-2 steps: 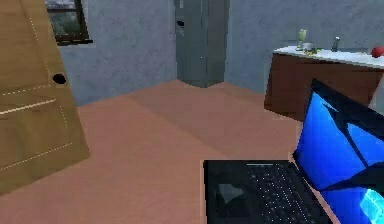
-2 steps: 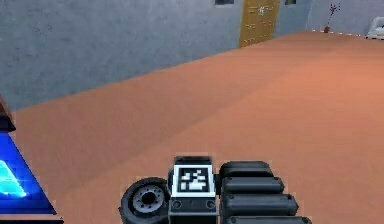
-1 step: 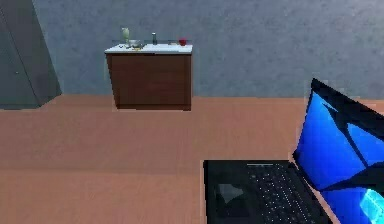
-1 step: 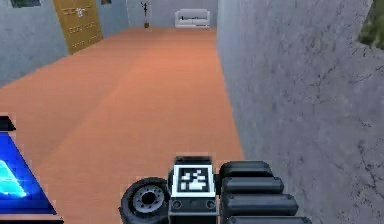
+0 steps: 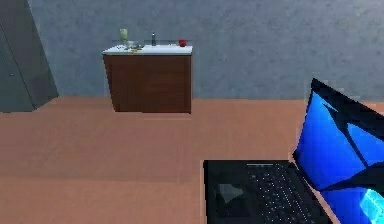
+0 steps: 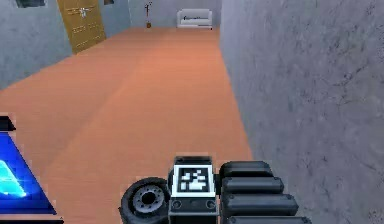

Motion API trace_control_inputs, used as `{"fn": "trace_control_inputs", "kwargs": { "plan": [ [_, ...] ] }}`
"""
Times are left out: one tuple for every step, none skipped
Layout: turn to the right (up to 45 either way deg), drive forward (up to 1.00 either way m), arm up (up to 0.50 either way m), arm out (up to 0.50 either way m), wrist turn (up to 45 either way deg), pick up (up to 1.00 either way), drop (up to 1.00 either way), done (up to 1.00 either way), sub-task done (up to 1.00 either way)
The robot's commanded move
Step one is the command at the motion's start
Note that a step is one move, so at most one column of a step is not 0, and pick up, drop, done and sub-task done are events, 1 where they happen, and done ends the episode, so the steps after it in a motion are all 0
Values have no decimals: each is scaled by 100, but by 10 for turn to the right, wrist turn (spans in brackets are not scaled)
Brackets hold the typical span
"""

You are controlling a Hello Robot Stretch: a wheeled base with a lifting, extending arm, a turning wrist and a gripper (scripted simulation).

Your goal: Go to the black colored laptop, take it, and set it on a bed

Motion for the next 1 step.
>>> {"fn": "trace_control_inputs", "kwargs": {
  "plan": [
    [-450, 0, 0, 0, 0, 0, 0, 0, 0]
  ]
}}
